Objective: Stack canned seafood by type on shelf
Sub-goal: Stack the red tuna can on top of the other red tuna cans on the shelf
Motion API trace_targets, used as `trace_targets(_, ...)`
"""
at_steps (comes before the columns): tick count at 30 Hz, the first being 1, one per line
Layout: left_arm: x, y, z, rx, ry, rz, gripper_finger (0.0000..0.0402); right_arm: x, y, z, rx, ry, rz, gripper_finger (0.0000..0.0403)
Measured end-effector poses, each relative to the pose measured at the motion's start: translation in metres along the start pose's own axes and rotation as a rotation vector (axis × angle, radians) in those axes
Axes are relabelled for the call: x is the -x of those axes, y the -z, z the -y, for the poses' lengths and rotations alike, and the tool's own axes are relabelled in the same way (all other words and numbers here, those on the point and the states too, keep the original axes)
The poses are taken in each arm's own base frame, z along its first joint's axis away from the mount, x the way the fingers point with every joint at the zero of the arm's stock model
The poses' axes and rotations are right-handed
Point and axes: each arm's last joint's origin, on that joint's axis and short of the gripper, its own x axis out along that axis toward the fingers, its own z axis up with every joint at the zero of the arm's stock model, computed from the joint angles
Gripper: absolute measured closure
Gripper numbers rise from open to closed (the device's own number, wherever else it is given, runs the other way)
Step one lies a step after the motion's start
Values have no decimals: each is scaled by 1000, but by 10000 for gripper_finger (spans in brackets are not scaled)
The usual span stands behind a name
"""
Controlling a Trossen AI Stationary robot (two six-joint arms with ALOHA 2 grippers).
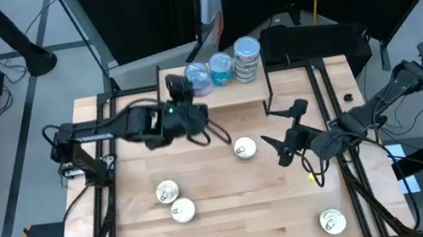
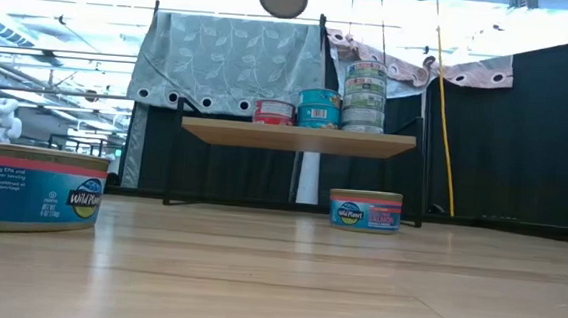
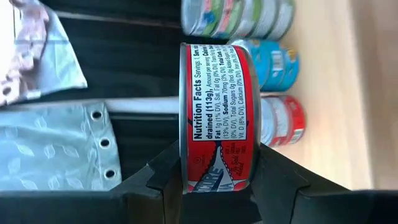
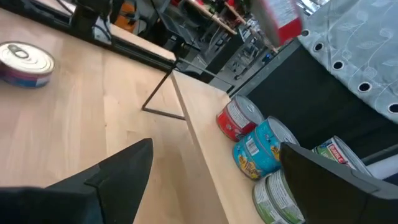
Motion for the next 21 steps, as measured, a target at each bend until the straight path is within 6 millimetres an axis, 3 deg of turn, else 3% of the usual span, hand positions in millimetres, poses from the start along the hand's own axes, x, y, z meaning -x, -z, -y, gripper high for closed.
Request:
trace_targets(9,-43,24,-18,38,83,-64,251,2,4,2,36,-24,-17,62)
trace_targets(21,-71,48,-27,59,184,-115,251,2,7,2,51,-28,-40,62)
